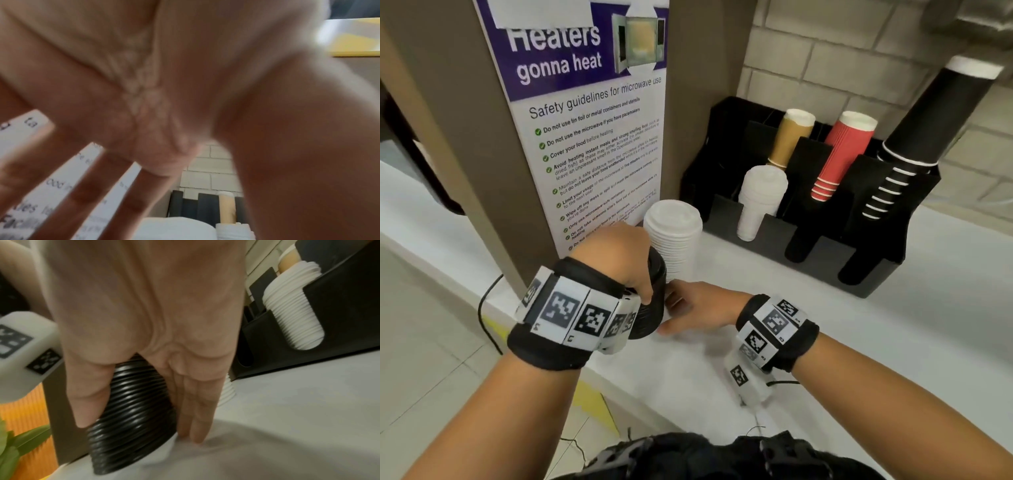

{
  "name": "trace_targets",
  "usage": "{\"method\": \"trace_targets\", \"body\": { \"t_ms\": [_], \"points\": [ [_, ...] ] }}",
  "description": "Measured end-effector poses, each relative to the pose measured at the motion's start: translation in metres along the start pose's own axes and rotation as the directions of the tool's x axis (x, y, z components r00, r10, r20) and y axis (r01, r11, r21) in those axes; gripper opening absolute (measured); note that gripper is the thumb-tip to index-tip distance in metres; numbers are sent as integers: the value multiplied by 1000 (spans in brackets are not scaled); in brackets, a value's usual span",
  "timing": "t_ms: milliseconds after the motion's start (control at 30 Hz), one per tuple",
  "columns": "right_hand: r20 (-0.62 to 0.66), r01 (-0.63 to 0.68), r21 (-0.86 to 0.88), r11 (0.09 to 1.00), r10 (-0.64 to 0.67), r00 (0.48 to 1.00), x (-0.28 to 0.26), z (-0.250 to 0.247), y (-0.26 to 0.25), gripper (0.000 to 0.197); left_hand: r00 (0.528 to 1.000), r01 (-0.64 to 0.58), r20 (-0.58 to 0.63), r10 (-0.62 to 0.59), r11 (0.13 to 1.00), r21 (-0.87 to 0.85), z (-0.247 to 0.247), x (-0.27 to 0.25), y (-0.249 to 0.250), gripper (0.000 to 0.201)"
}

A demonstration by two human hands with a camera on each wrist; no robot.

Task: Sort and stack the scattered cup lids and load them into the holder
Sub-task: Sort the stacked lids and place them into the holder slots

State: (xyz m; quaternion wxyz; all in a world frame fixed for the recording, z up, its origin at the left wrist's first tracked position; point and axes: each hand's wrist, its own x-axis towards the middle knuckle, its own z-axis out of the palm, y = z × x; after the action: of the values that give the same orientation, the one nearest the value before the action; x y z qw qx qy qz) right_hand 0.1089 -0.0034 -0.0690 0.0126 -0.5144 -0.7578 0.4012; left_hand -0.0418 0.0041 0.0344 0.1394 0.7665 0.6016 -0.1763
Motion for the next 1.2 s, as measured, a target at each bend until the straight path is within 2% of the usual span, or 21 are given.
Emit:
{"method": "trace_targets", "body": {
  "t_ms": [133,233,300,400,467,567,667,800,900,967,1033,1100,1200],
  "points": [
    [48,18,89,996,-23,999,-5,-7,12,31,996,-87,5,87,996,32,6,-3,14,71],
    [166,-23,161,987,-4,986,-17,-19,21,47,977,-210,-12,211,977,47,12,-3,33,69],
    [218,-45,184,982,4,976,-25,-29,32,45,949,-312,-29,313,949,49,13,1,47,71],
    [220,-105,180,978,64,973,-36,-44,48,38,899,-432,-51,436,899,76,8,14,66,74],
    [163,-147,198,969,115,980,-44,-53,60,45,870,-484,-66,489,871,78,3,26,76,80],
    [-82,-148,303,941,180,980,-52,-61,74,68,846,-520,-90,525,851,70,-5,46,83,94],
    [-305,-53,407,912,190,933,-53,-64,79,81,825,-547,-111,554,832,91,-13,61,88,92],
    [-473,12,423,906,209,856,-44,-62,79,82,820,-552,-156,550,833,38,-21,73,87,83],
    [-512,18,410,912,214,832,-37,-60,78,82,821,-552,-167,546,833,12,-21,80,83,82],
    [-507,22,391,920,196,840,-37,-61,78,83,815,-565,-187,549,824,-42,-22,82,79,84],
    [-490,36,365,930,159,857,-39,-67,77,85,810,-580,-227,541,796,-171,-23,82,71,90],
    [-480,58,330,942,115,869,-42,-78,72,84,787,-613,-321,527,730,-304,-24,80,60,87],
    [-466,29,198,980,68,882,-42,-95,57,91,736,-664,-532,419,599,-447,-21,76,47,58]
  ]
}}
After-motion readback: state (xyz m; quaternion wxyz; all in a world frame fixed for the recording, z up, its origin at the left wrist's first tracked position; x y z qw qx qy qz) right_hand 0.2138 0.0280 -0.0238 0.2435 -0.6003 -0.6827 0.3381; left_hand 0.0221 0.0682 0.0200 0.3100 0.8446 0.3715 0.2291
